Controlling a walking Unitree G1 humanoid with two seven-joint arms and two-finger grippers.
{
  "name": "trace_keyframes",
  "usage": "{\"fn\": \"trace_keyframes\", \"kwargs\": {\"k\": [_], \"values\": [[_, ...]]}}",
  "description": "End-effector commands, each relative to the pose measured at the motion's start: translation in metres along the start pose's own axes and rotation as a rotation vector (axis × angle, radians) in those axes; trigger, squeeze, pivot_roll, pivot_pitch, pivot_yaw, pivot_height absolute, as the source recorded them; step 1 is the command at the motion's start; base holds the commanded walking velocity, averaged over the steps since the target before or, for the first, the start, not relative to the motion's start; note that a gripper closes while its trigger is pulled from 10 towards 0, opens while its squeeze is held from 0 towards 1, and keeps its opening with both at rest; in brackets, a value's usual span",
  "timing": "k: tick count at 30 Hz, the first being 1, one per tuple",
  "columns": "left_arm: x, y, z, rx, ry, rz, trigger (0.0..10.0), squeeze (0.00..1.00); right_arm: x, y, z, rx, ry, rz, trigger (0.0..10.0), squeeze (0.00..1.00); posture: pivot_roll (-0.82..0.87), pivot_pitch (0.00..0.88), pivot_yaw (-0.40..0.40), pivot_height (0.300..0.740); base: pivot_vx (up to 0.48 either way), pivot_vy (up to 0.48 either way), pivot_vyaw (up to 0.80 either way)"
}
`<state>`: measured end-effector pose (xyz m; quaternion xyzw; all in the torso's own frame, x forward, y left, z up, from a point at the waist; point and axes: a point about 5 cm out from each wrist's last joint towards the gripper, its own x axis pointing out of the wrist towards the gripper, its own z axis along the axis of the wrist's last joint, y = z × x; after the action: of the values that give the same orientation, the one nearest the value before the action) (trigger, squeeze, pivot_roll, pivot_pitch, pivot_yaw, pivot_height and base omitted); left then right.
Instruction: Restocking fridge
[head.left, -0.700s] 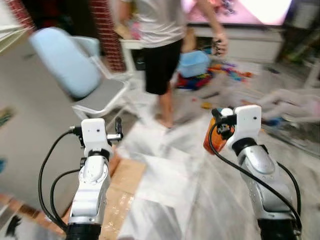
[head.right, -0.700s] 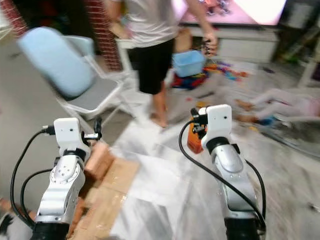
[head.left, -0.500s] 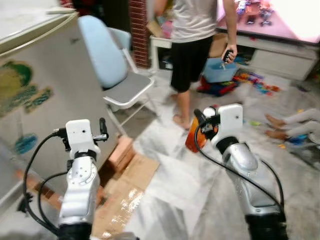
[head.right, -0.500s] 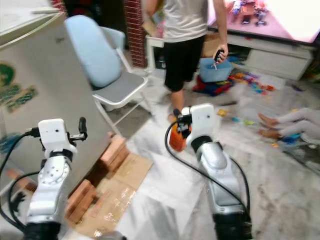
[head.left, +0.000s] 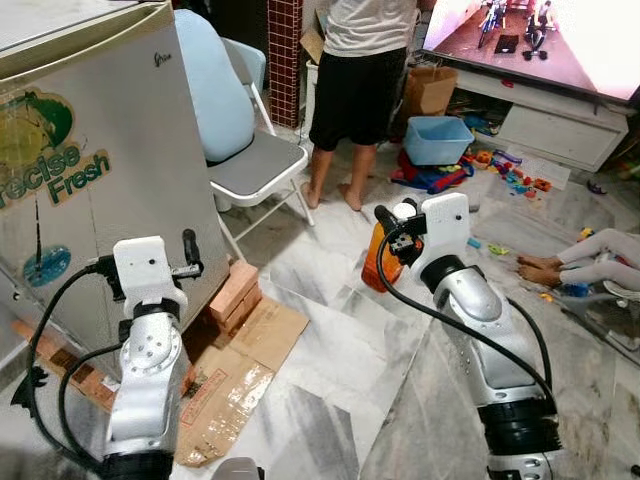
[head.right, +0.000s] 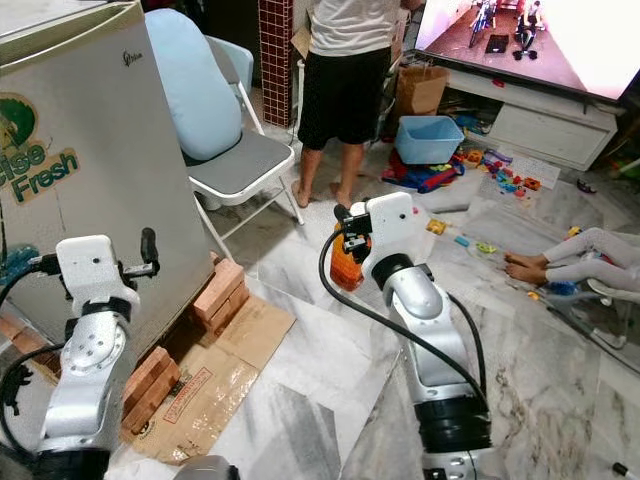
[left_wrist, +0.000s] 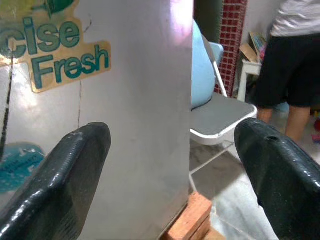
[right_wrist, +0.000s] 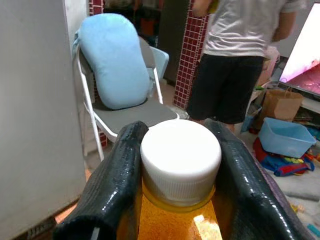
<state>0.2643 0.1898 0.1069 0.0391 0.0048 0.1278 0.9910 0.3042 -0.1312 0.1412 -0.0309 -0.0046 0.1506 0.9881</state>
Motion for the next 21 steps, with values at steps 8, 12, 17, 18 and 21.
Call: {"fn": "trace_keyframes", "kwargs": {"k": [8,12,17,18,21], "values": [[-0.004,0.0,-0.001,-0.004,0.014,-0.026,10.0,0.0,-0.004,0.001,0.003,-0.017,-0.044,-0.013,10.0,0.0,0.08,0.0,-0.026,0.74,0.0,0.0,0.7],[-0.007,0.001,-0.007,-0.028,0.049,-0.029,10.0,0.0,-0.012,-0.004,0.001,-0.011,-0.032,-0.038,10.0,0.0,0.06,0.0,-0.025,0.74,0.0,0.0,0.79],[-0.008,0.001,-0.008,-0.032,0.055,-0.032,10.0,0.0,-0.017,-0.004,-0.003,-0.015,-0.026,-0.04,10.0,0.0,0.06,0.0,-0.025,0.74,0.0,0.086,0.79],[-0.007,0.001,-0.008,-0.032,0.054,-0.032,10.0,0.0,-0.017,-0.004,-0.002,-0.014,-0.027,-0.04,10.0,0.0,0.06,0.0,-0.025,0.74,0.0,0.431,0.79],[-0.004,0.0,-0.007,-0.04,0.061,-0.03,10.0,0.0,-0.013,-0.004,0.001,-0.016,-0.032,-0.037,10.0,0.0,0.06,0.0,-0.028,0.74,0.0,0.48,0.79]]}}
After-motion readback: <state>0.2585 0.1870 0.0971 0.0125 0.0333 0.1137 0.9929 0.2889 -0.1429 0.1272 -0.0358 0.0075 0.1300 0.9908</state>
